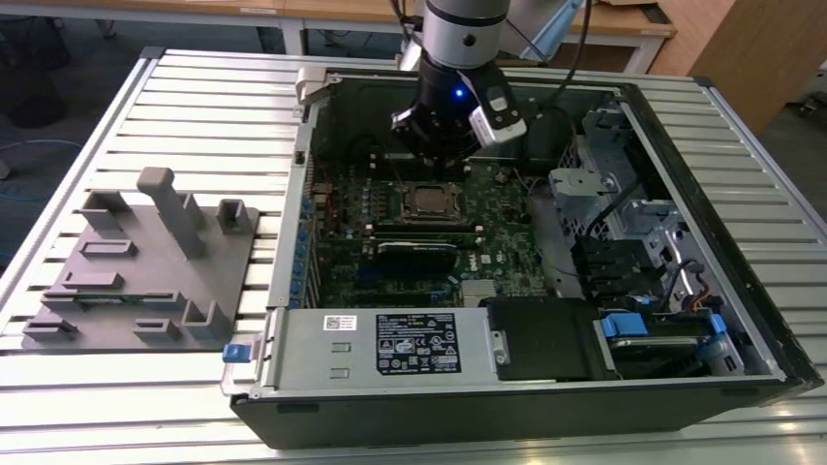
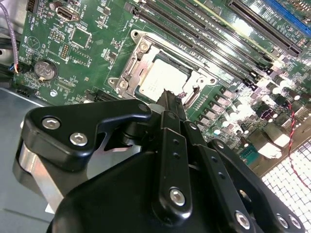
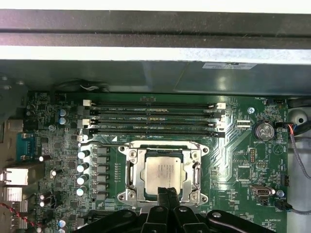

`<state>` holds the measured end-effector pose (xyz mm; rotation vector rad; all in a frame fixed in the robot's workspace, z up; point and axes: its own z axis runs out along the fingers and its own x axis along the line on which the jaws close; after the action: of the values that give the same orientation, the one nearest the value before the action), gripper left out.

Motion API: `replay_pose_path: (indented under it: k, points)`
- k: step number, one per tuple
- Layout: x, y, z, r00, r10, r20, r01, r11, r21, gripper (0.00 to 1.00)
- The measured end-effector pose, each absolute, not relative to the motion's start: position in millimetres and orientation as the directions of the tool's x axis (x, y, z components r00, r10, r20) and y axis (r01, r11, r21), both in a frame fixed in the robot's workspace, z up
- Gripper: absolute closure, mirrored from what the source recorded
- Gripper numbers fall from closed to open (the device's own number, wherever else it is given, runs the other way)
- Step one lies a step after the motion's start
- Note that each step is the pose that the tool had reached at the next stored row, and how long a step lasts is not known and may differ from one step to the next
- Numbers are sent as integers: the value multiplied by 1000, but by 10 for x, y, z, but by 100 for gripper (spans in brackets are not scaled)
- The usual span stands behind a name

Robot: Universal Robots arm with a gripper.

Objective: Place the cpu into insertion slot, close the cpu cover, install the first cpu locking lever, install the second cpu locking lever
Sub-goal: 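Install the first cpu locking lever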

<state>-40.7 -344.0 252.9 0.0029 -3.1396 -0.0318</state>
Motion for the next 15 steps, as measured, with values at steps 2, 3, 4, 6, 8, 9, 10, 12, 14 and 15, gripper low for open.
replay_pose_path:
  k: [2,3,4,6,8,9,10,12,14,15]
  points:
    - [-407,-3440,2537,-1000,-2,2,-2,1000,20,90]
    - [-407,-3440,2541,-1000,-2,2,-2,1000,20,90]
    - [-407,-3440,2545,-1000,-2,2,-2,1000,20,90]
    - [-407,-3440,2553,-1000,-2,2,-2,1000,20,90]
    - [-407,-3440,2561,-1000,-2,2,-2,1000,20,90]
    - [-407,-3440,2565,-1000,-2,2,-2,1000,20,90]
    - [-407,-3440,2569,-1000,-2,2,-2,1000,20,90]
    - [-407,-3440,2578,-1000,-2,2,-2,1000,20,90]
    - [-407,-3440,2586,-1000,-2,2,-2,1000,20,90]
    - [-407,-3440,2590,-1000,-2,2,-2,1000,20,90]
